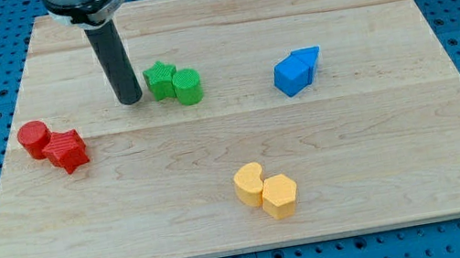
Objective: Push the green blocks into the blue blocks on the board
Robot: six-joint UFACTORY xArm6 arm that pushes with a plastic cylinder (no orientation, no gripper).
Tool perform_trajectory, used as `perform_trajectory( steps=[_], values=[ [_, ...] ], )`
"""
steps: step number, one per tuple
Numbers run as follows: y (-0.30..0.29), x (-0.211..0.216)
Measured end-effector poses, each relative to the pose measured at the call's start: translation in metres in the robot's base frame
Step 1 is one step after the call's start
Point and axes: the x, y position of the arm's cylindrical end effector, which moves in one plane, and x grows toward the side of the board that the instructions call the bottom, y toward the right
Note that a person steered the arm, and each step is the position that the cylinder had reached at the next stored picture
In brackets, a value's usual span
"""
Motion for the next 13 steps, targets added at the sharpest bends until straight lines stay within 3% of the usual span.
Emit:
perform_trajectory(
  steps=[3, 4, 5, 7, 8, 10, 11, 12, 13],
  values=[
    [0.086, -0.062],
    [0.086, -0.076],
    [0.045, -0.073],
    [0.209, -0.079],
    [0.189, -0.055],
    [0.143, 0.036],
    [0.142, 0.036],
    [0.084, 0.052],
    [0.038, 0.023]
  ],
)
